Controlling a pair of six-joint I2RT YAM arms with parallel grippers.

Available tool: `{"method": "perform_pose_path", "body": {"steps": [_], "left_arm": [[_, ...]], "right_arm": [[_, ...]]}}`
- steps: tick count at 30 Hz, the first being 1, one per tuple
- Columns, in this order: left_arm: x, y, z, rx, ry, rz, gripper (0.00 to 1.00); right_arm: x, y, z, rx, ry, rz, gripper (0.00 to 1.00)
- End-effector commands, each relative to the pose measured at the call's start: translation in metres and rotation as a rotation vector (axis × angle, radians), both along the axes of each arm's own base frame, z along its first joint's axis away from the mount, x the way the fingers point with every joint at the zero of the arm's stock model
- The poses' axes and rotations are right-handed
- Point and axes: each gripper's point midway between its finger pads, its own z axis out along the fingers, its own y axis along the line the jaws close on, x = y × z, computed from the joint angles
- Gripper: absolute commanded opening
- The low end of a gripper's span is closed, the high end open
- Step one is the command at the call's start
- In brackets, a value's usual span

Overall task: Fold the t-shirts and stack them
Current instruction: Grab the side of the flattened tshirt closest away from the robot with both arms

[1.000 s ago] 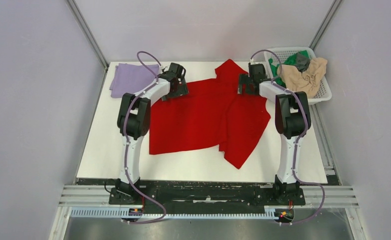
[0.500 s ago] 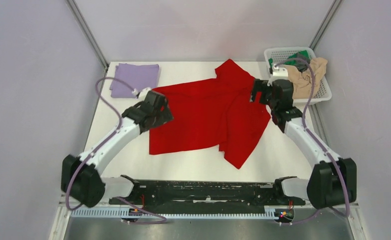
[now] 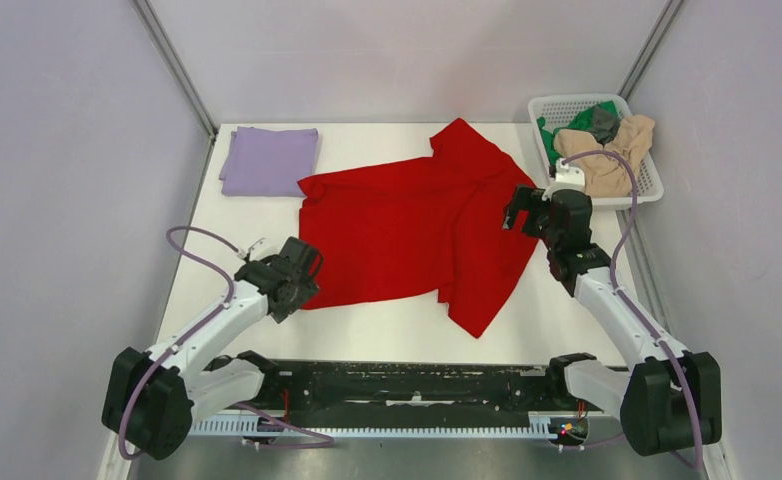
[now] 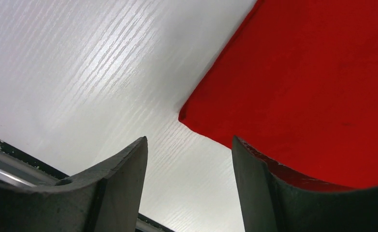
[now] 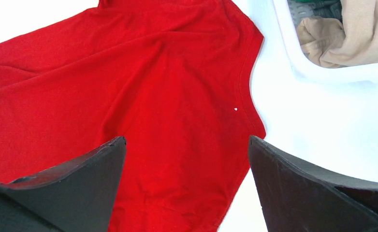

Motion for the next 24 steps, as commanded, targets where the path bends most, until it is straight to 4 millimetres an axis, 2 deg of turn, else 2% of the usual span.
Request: {"method": "perform_pose_path", "body": {"steps": [1, 6, 10, 14, 19, 21, 24], "left_arm": [[0.009, 0.004, -0.014, -0.023, -0.047, 0.170, 0.68], [0.020, 0.003, -0.031, -0.044, -0.085, 0.260, 0.61], [0.027, 0.000, -0.037, -0.053, -0.085, 0.279, 0.59], [0.027, -0.007, -0.046, -0.056, -0.035, 0.250, 0.51], [0.019, -0.007, -0.060, -0.027, 0.046, 0.241, 0.43], [0.020, -0.012, -0.064, -0.045, 0.058, 0.230, 0.38], [0.026, -0.017, -0.065, -0.047, 0.065, 0.208, 0.14]], "right_arm": [[0.000, 0.004, 0.015, 0.016, -0.041, 0.019, 0.98], [-0.001, 0.005, 0.014, 0.018, -0.041, 0.028, 0.98], [0.000, 0.006, 0.010, 0.018, -0.024, 0.032, 0.98], [0.002, 0.003, 0.009, 0.013, -0.020, 0.013, 0.98], [-0.002, -0.012, 0.003, -0.033, 0.018, -0.057, 0.98], [-0.003, -0.015, 0.003, -0.046, 0.018, -0.071, 0.98], [-0.004, -0.017, 0.003, -0.064, 0.023, -0.082, 0.98]]}}
